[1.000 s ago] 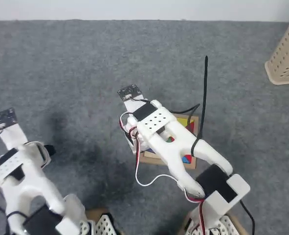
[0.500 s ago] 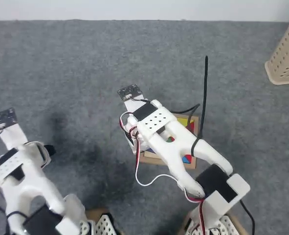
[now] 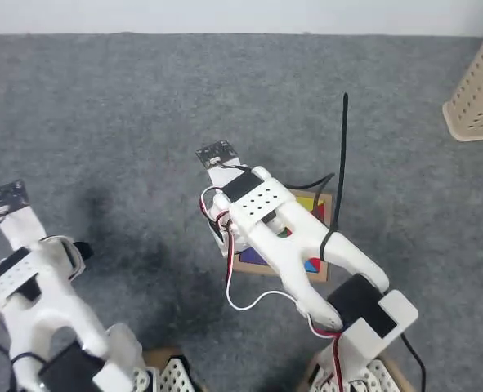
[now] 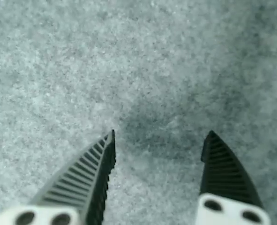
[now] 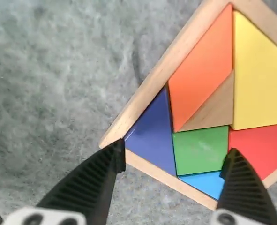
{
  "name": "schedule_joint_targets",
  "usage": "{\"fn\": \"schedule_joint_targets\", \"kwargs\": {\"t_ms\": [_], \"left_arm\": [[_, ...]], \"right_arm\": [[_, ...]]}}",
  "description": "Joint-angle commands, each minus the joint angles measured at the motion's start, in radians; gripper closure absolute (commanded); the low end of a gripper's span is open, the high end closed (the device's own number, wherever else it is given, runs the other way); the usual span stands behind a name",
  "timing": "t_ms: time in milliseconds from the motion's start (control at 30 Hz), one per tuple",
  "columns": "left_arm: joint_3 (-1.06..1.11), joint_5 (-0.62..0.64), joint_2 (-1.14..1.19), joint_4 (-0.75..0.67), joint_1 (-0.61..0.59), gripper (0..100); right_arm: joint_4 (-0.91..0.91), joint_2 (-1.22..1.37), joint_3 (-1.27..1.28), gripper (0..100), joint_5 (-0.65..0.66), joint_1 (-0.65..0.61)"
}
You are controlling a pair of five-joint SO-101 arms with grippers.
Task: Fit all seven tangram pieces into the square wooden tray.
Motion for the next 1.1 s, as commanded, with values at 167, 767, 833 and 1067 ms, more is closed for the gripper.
{"fn": "schedule_joint_targets", "kwargs": {"t_ms": [167,767,833,1067], "left_arm": [[-0.005,-0.009,-0.038,-0.018,0.005,72],[-0.015,-0.049,-0.048,0.06,0.098,72],[-0.03,-0.072,-0.048,0.112,0.135,72],[-0.116,-0.077,-0.061,0.316,0.233,72]], "right_arm": [[-0.036,-0.018,-0.015,87.9,0.034,0.11],[-0.05,-0.337,0.226,99.0,0.103,0.341],[-0.085,-0.449,0.347,99.4,0.135,0.418],[-0.105,-0.819,0.66,99.3,0.316,0.628]]}}
